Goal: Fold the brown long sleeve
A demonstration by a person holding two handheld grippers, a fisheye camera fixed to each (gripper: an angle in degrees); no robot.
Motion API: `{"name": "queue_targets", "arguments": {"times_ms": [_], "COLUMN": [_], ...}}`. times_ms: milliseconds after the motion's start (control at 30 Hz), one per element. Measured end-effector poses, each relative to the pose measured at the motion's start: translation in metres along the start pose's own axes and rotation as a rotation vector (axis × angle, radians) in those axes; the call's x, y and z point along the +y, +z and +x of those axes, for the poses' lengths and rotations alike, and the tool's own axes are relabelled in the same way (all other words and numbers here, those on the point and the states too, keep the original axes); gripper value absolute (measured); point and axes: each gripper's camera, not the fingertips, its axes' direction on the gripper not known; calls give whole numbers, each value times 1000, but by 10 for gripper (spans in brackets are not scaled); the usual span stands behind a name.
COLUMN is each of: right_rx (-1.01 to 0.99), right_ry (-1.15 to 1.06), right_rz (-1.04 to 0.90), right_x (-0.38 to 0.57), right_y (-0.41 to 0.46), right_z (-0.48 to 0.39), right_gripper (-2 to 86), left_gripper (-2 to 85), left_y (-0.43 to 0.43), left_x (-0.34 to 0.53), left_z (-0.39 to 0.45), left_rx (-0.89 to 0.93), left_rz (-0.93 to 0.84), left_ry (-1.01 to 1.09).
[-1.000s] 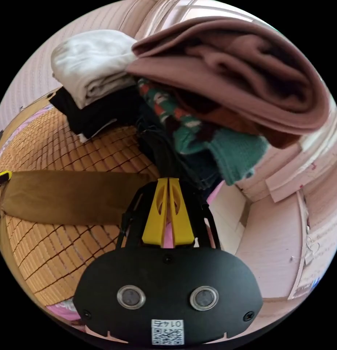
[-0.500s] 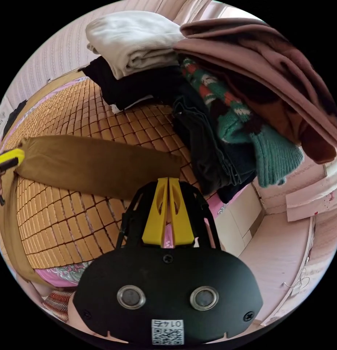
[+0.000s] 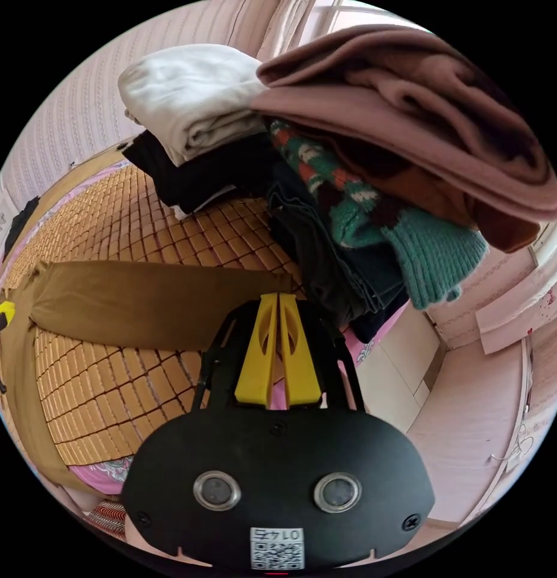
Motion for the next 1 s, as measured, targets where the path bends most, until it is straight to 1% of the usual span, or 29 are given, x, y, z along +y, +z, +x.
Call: {"name": "queue_targets", "arguments": {"times_ms": [133, 200, 233, 300, 333, 400, 433, 500, 533, 600, 700, 833, 900, 967, 1000], "right_rx": [-126, -237, -265, -375, -404, -504, -515, -506, -504, -462, -371, -310, -294, -252, -269], "right_ry": [-102, -261, -304, -495, -540, -694, -742, -902, -925, -1004, -1025, -1038, -1031, -1034, -1033], "right_rz": [84, 96, 99, 104, 107, 137, 126, 67, 64, 47, 27, -34, -22, -42, -50], "right_x": [-9, -19, -23, -38, -42, -56, -60, -74, -77, -87, -96, -104, -114, -123, -128], "right_y": [-25, -43, -47, -61, -65, -74, -74, -70, -68, -60, -44, -16, -6, 3, 7], "right_z": [-32, -81, -97, -176, -197, -288, -312, -410, -431, -510, -580, -625, -636, -644, -646], "right_gripper": [-10, -9, -9, -9, -9, -9, -9, -10, -10, -9, -10, -10, -10, -10, -10], "left_gripper": [62, 61, 61, 61, 61, 63, 63, 63, 63, 63, 61, 56, 49, 42, 40], "left_y": [-81, -112, -131, -156, -171, -190, -201, -211, -215, -217, -212, -204, -200, -208, -210], "left_x": [61, 94, 115, 144, 158, 172, 176, 176, 172, 165, 147, 127, 124, 124, 123], "left_z": [-37, -62, -80, -109, -128, -155, -173, -197, -212, -236, -266, -291, -302, -311, -312], "left_rx": [-76, -140, -189, -253, -286, -325, -345, -364, -356, -325, -298, -279, -249, -230, -227], "left_rz": [34, 32, 27, 17, 15, 20, 22, 39, 46, 68, 62, 57, 27, 61, 66], "left_ry": [-136, -219, -275, -361, -401, -449, -476, -495, -511, -538, -541, -526, -541, -532, -529]}}
